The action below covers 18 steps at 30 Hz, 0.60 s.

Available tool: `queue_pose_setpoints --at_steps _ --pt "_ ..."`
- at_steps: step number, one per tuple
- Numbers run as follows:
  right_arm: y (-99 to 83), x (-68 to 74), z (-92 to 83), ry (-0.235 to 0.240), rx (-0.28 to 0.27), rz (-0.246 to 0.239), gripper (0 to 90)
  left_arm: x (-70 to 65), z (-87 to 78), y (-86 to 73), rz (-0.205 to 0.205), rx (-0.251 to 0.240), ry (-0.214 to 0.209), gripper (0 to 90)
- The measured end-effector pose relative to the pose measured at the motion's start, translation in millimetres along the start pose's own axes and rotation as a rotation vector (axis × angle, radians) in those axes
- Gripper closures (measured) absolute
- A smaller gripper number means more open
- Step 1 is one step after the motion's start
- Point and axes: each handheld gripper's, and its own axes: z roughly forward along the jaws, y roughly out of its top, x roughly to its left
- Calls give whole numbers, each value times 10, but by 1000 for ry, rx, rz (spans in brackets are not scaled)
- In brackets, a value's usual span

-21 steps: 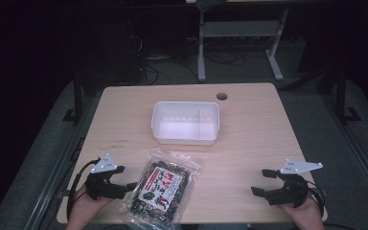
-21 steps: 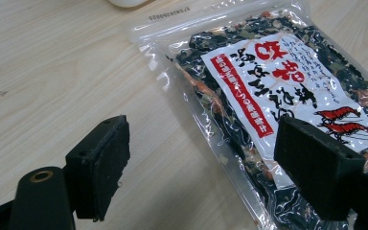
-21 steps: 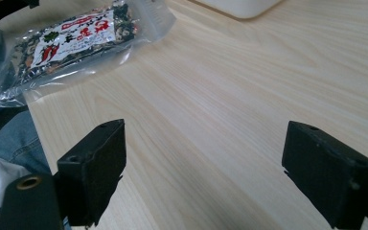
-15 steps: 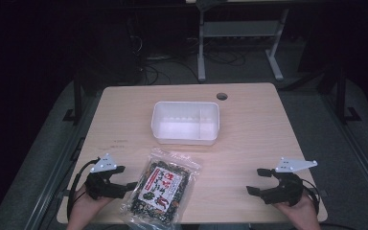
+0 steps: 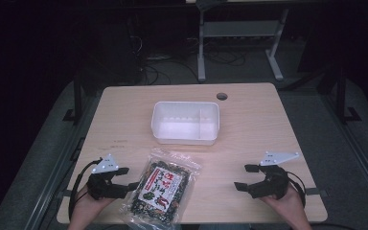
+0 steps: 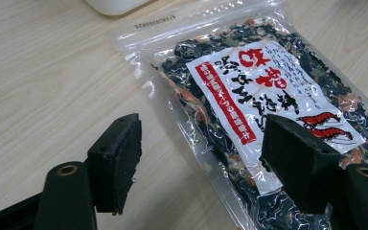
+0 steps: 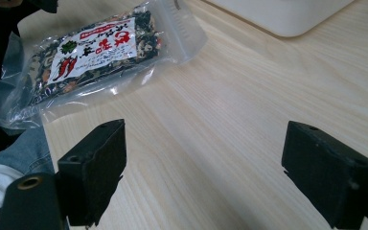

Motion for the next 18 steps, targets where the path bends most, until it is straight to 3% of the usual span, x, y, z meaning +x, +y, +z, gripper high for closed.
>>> queue_pose_setpoints --at_steps 9,18 --pt "342 57 124 19 3 -32 144 -7 -11 1 5 0 -31 388" --pt "593 84 472 38 74 -44 147 -26 -10 -1 32 32 -76 632"
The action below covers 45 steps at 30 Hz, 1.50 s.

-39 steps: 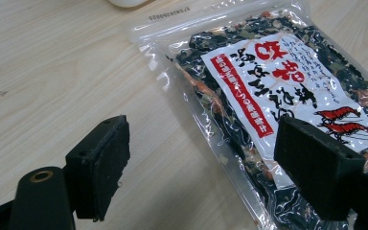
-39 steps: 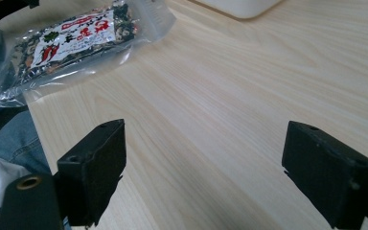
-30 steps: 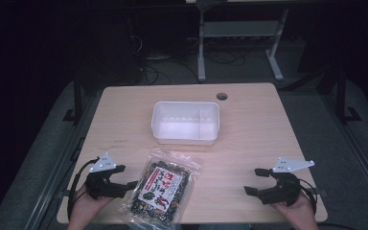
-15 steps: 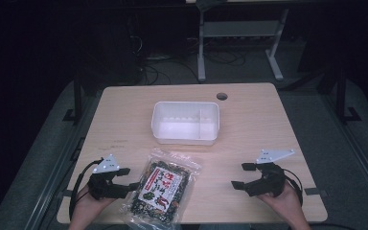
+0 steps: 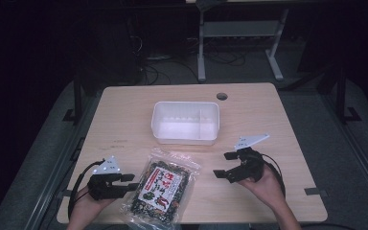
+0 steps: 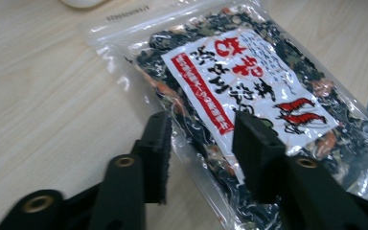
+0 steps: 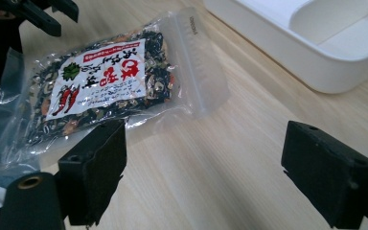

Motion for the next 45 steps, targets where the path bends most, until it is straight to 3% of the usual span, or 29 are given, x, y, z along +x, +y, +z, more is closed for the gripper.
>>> queue_pose_setpoints --at_steps 1,3,8,13,17,19,28,37,43,45 --pt "19 1 36 -2 8 2 147 -11 11 1 15 13 -20 665" --pt "36 -3 70 -2 11 0 148 -19 21 1 25 21 -26 684" --pt "137 -27 244 17 47 28 177 -53 62 -1 61 71 -45 831" --pt "230 -19 338 10 81 29 229 -59 81 -7 65 87 -60 892" --pt "303 -47 386 4 95 47 277 -68 126 -17 77 130 -65 898" --pt "321 -72 411 -14 107 68 298 -71 139 -19 83 136 -66 897" --pt "358 -146 615 -12 167 107 387 -49 171 -30 75 154 -78 898" --pt "331 -213 798 31 220 163 497 -34 194 -37 67 152 -102 898" --pt "332 -207 868 67 232 169 584 -46 202 -33 72 159 -104 897" --pt "332 -193 893 73 240 159 659 -45 201 -34 72 159 -104 897"
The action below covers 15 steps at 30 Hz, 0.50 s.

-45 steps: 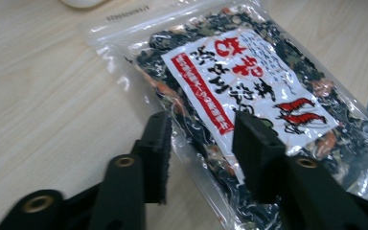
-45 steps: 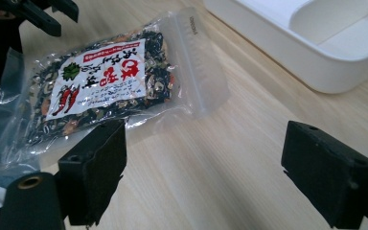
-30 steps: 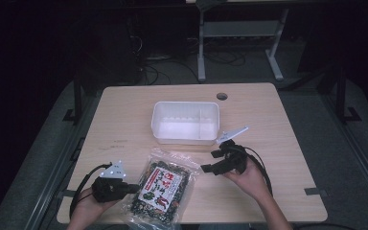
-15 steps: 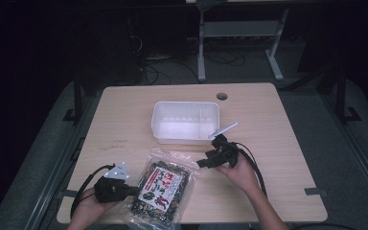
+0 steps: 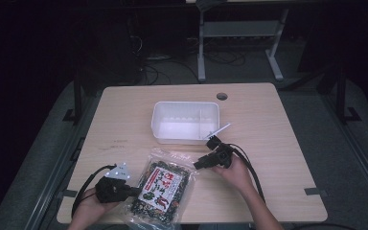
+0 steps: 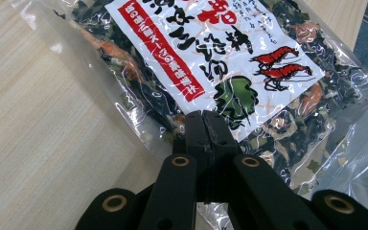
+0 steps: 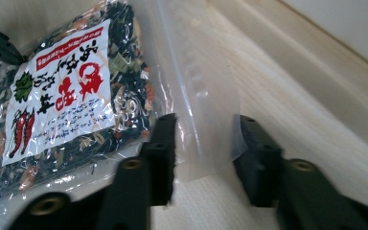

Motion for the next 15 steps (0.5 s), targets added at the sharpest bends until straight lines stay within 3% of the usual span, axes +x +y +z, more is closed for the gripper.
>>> queue_pose_setpoints --at_steps 3,7,12,15 --pt "0 -3 9 -12 9 -7 750 5 -3 -5 -4 -11 -2 897" --pt "-14 -20 -51 20 -28 -4 872 13 -9 -7 -9 -21 -2 897" --pt "-15 7 -88 20 -43 -21 890 14 -26 -8 -10 -34 12 874" --pt "-14 48 -129 13 -52 -45 893 27 -39 -9 -27 -53 13 776"
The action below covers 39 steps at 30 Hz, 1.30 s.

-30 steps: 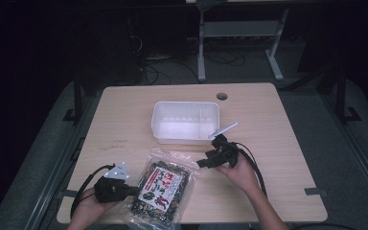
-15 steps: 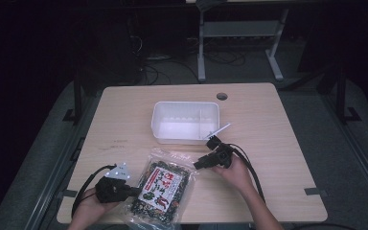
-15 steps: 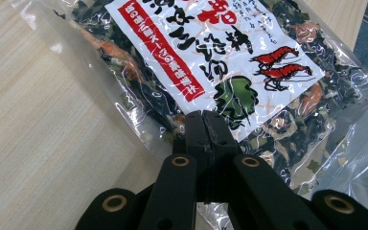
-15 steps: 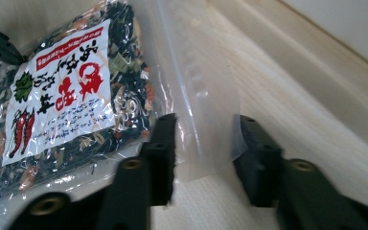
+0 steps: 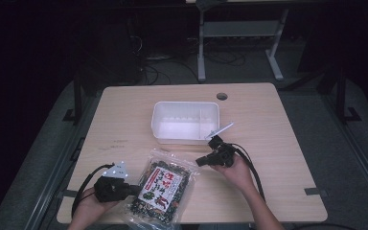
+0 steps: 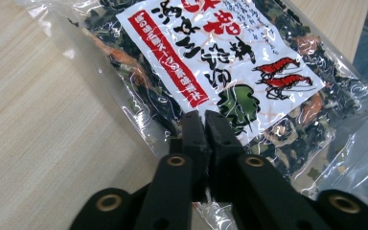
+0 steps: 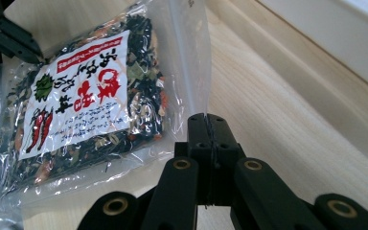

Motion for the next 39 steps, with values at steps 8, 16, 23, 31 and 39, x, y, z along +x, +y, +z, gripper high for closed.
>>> queue_pose_setpoints --at_steps 8,16,23,31,39 --pt "-9 132 -192 -39 -32 -69 894 33 1 24 -64 -34 30 493" --pt "24 314 -424 -58 -96 -127 894 121 26 -1 -152 -73 -27 298" --pt "137 452 -584 -78 -136 -174 895 163 102 12 -188 -86 -85 245" --pt "245 585 -751 -101 -194 -207 896 126 179 94 -179 -119 -194 345" --pt "298 661 -830 -104 -233 -222 896 113 152 116 -174 -160 -265 533"
